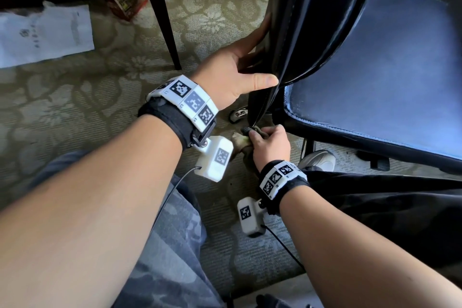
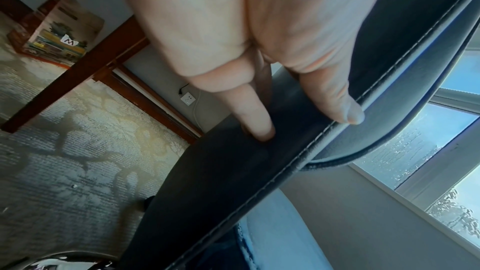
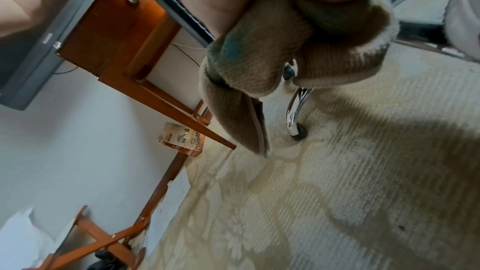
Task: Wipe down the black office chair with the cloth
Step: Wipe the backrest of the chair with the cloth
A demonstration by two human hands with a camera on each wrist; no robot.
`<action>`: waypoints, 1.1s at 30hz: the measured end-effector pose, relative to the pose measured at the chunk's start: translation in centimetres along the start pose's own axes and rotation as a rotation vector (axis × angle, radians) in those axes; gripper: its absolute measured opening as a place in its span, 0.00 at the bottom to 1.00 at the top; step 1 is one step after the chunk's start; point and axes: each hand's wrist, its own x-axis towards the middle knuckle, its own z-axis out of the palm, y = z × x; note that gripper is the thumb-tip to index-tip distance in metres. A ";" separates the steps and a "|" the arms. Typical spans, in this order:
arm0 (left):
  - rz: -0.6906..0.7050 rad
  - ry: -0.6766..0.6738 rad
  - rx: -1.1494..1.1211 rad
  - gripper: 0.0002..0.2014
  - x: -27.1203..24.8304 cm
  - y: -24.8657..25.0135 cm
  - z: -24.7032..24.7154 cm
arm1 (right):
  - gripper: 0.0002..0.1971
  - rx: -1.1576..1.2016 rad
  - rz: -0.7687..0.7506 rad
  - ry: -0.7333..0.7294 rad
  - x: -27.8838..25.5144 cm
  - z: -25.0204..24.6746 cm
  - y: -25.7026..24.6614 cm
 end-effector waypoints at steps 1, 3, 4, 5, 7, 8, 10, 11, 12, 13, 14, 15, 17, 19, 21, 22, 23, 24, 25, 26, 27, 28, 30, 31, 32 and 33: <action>-0.003 0.005 0.008 0.50 0.0 0.0 0.0 | 0.13 0.012 -0.004 0.007 -0.1 0.0 -0.2; -0.008 0.000 0.012 0.49 0.0 0.1 -0.1 | 0.12 0.028 -0.028 0.012 -0.1 -0.2 -0.7; -0.014 -0.004 0.011 0.48 0.1 0.1 -0.2 | 0.11 0.032 -0.044 0.012 -0.2 -0.5 -1.0; -0.022 -0.008 0.009 0.47 0.1 0.2 -0.2 | 0.10 0.039 -0.064 0.012 -0.4 -0.9 -1.3; -0.020 -0.011 0.006 0.45 0.2 0.5 -0.3 | 0.09 0.063 -0.123 0.019 -0.8 -2.0 -2.2; -0.008 -0.010 0.003 0.45 0.3 0.6 -0.4 | 0.09 0.077 -0.154 0.025 -1.0 -2.5 -2.7; 0.005 -0.006 -0.006 0.45 0.4 0.8 -0.4 | 0.10 0.106 -0.201 0.033 -1.2 -3.2 -3.3; 0.003 -0.006 -0.013 0.45 0.4 0.8 -0.5 | 0.10 0.101 -0.209 0.031 -1.2 -3.3 -3.3; -0.003 -0.008 -0.021 0.45 0.4 0.8 -0.5 | 0.11 0.085 -0.199 0.022 -1.3 -3.2 -3.1; -0.009 -0.007 -0.026 0.45 0.4 0.7 -0.5 | 0.11 0.064 -0.177 0.006 -1.4 -2.9 -2.6; -0.017 -0.007 -0.025 0.45 0.3 0.7 -0.4 | 0.11 0.036 -0.144 -0.019 -1.4 -2.5 -2.0; -0.022 -0.009 -0.021 0.46 0.2 0.7 -0.3 | 0.11 0.006 -0.111 -0.050 -1.5 -2.1 -1.4; -0.025 -0.008 -0.012 0.48 0.0 0.7 -0.2 | 0.11 -0.025 -0.084 -0.085 -1.7 -1.4 -1.0; -0.029 -0.014 -0.017 0.49 -0.3 0.9 0.0 | 0.11 0.003 -0.100 -0.051 -1.6 -1.1 -1.5; -0.031 -0.013 -0.020 0.46 -0.3 1.1 0.1 | 0.11 0.042 -0.122 -0.001 -1.5 -1.4 -2.3; -0.036 -0.014 -0.025 0.46 -0.3 1.2 0.2 | 0.10 0.052 -0.131 0.014 -1.6 -1.7 -2.6; -0.039 -0.011 -0.035 0.47 -0.2 1.2 0.1 | 0.10 0.059 -0.139 0.023 -1.7 -2.1 -3.0; -0.041 -0.005 -0.044 0.48 -0.1 1.2 0.0 | 0.10 0.067 -0.153 0.029 -1.8 -2.4 -3.4; -0.046 -0.003 -0.056 0.48 0.0 1.2 -0.1 | 0.10 0.079 -0.169 0.040 -2.0 -2.7 -3.8; -0.052 0.000 -0.066 0.49 0.1 1.3 -0.1 | 0.10 0.096 -0.184 0.053 -2.1 -3.0 -4.1; -0.055 0.005 -0.071 0.49 0.1 1.3 -0.1 | 0.10 0.114 -0.192 0.062 -2.1 -3.3 -4.4; -0.060 0.009 -0.074 0.49 0.1 1.4 -0.1 | 0.11 0.125 -0.193 0.063 -2.1 -3.4 -4.6; -0.072 0.013 -0.103 0.48 0.1 1.3 -0.2 | 0.11 0.116 -0.176 0.047 -2.0 -3.1 -4.5; -0.087 0.014 -0.129 0.47 0.1 1.2 -0.2 | 0.11 0.107 -0.162 0.037 -1.9 -2.7 -4.1; -0.108 0.013 -0.154 0.46 0.0 1.3 -0.2 | 0.12 0.100 -0.144 0.029 -1.8 -2.3 -3.7; -0.121 0.013 -0.170 0.45 0.0 1.2 -0.2 | 0.12 0.092 -0.122 0.026 -1.6 -1.7 -3.3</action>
